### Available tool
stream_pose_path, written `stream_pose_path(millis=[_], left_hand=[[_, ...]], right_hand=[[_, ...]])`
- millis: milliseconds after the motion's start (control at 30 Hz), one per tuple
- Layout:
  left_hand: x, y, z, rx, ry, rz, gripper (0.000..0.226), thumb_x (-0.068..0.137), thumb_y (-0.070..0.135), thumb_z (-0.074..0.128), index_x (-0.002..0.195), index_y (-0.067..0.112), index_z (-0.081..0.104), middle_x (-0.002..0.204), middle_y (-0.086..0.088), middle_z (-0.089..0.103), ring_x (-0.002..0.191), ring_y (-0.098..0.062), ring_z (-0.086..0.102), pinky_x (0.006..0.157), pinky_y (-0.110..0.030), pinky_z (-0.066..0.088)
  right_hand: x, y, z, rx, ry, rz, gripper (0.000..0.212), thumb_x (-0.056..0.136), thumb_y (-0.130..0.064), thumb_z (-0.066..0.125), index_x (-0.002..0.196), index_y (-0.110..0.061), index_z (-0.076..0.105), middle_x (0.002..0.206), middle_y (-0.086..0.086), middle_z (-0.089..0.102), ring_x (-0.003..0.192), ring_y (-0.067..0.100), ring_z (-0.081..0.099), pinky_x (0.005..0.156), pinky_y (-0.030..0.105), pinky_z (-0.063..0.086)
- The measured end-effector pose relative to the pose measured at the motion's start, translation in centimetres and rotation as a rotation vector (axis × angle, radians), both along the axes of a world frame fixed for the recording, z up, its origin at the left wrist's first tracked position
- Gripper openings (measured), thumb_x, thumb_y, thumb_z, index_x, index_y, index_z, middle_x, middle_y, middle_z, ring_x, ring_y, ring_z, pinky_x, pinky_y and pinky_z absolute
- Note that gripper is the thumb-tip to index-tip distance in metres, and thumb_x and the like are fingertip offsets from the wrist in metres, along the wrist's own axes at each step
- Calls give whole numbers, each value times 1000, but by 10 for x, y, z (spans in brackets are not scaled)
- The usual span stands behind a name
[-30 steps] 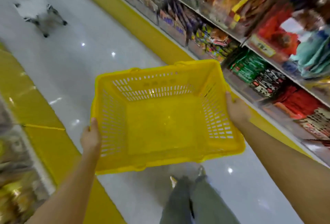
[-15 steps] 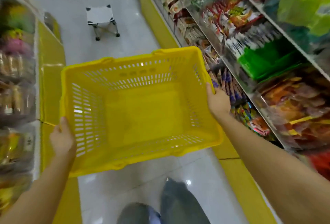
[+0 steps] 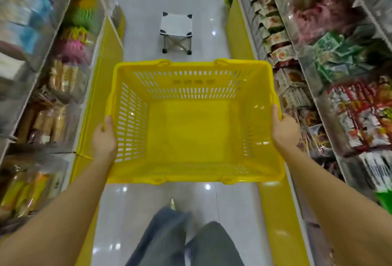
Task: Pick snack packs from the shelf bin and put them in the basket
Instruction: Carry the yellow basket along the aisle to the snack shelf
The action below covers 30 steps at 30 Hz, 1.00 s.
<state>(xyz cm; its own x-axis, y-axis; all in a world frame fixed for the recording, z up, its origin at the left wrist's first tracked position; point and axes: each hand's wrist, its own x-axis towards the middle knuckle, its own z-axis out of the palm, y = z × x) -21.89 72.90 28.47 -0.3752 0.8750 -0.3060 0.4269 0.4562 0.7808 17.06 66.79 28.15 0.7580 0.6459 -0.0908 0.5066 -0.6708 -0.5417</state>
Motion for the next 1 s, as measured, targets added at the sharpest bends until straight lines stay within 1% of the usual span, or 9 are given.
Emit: stream_pose_path(millis=[67, 133, 167, 267, 333, 500, 700, 833, 1000], left_hand=[[7, 41, -6, 21, -1, 16, 53, 101, 36, 25, 118, -5, 54, 126, -28, 51, 124, -36, 42, 99, -38, 30], [21, 78, -7, 9, 4, 29, 44, 101, 35, 27, 90, 4, 56, 105, -29, 56, 116, -38, 47, 93, -39, 32], [29, 98, -8, 9, 6, 37, 42, 101, 35, 28, 86, 5, 52, 103, -31, 55, 112, -40, 48, 90, -40, 33], [55, 162, -13, -4, 4, 42, 52, 100, 36, 30, 97, -10, 54, 114, -35, 53, 108, -42, 49, 90, -43, 34], [72, 202, -16, -2, -9, 68, 58, 100, 39, 31, 109, -13, 54, 119, -34, 53, 110, -40, 50, 93, -44, 35], [111, 297, -20, 22, -1, 103, 56, 99, 40, 32, 98, -11, 55, 112, -36, 54, 99, -40, 51, 89, -46, 36], [128, 407, -26, 9, 42, 92, 60, 100, 42, 27, 118, -9, 54, 125, -32, 51, 115, -41, 47, 92, -42, 33], [130, 487, -35, 6, 13, 94, 61, 99, 43, 29, 113, -11, 54, 120, -33, 52, 112, -43, 49, 88, -44, 36], [138, 596, -37, -21, 44, 48, 64, 98, 45, 29, 122, -11, 49, 129, -34, 46, 121, -45, 42, 97, -47, 32]], right_hand=[[8, 38, 1, 7, 14, 14, 56, 92, -60, 28, 69, -14, 49, 79, 20, 58, 83, 36, 56, 68, 39, 38], [19, 73, 4, 4, 16, -3, 54, 93, -58, 30, 63, -15, 43, 74, 18, 53, 81, 36, 55, 65, 37, 34], [26, 91, 5, 14, 24, -13, 53, 93, -57, 32, 59, -17, 38, 69, 15, 49, 77, 36, 53, 63, 37, 33], [51, 149, 8, 56, 65, -2, 55, 94, -54, 35, 54, -17, 27, 55, 6, 36, 63, 27, 43, 52, 35, 25], [69, 190, 11, 58, 78, 21, 55, 94, -54, 35, 55, -15, 29, 59, 9, 43, 64, 27, 44, 55, 36, 28], [111, 296, 21, 59, 86, 62, 56, 94, -54, 34, 69, -6, 48, 72, 14, 51, 72, 31, 48, 64, 38, 33], [133, 422, 13, 35, 63, 65, 57, 93, -58, 32, 66, -9, 46, 66, 8, 48, 68, 27, 46, 60, 36, 31], [137, 499, 2, 27, 48, 81, 58, 93, -58, 31, 59, -11, 35, 58, 7, 41, 61, 27, 45, 57, 37, 31], [145, 583, -5, 37, 75, 21, 69, 92, -60, 32, 83, 4, 56, 69, 21, 53, 65, 35, 53, 61, 41, 43]])
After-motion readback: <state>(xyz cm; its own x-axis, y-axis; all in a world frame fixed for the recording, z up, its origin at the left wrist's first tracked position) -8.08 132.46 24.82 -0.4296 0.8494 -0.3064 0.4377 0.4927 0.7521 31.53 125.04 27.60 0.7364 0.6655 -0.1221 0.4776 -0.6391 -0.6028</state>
